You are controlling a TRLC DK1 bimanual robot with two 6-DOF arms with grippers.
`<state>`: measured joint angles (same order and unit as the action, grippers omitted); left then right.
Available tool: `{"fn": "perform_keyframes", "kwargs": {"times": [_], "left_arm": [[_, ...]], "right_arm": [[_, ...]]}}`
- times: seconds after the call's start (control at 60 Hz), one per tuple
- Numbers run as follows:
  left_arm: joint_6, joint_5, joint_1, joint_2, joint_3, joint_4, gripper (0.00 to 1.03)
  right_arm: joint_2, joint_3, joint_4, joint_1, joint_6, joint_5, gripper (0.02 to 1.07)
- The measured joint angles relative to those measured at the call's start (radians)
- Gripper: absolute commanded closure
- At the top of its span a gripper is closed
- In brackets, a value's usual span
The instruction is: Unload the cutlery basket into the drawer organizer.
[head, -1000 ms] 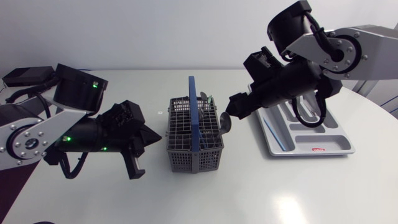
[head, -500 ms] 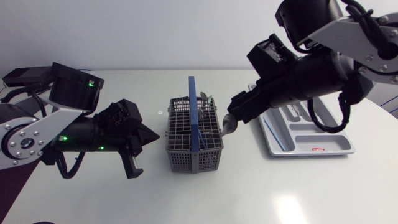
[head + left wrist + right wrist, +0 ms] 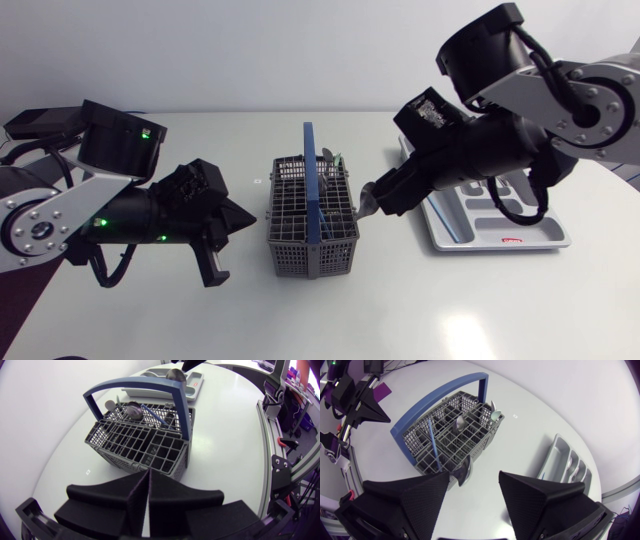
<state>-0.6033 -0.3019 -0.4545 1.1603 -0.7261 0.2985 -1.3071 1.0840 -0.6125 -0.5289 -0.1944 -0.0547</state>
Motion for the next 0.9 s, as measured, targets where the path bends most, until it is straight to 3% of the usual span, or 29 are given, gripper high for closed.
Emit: {"fn": "perform_keyframes", "kwargs": {"times": [0.15,0.283,0.417,0.483,0.9], "left_arm": [[0.000,0.000,0.000,0.000,0.000,0.000,0.85],[0.000,0.000,0.000,0.000,0.000,0.000,0.85],[0.000,0.000,0.000,0.000,0.000,0.000,0.85],[0.000,0.000,0.000,0.000,0.000,0.000,0.85],[0.000,0.000,0.000,-0.007,0.006,0.000,0.85]], "right_arm": [[-0.033,-0.005,0.020,-0.006,0.008,0.004,0.61],[-0.053,-0.013,0.042,-0.025,0.013,0.029,0.64],[-0.068,-0.032,0.063,-0.054,0.030,0.072,0.90],[-0.072,-0.037,0.064,-0.060,0.031,0.084,0.98],[-0.051,-0.039,0.051,-0.069,0.030,0.107,1.01]]}}
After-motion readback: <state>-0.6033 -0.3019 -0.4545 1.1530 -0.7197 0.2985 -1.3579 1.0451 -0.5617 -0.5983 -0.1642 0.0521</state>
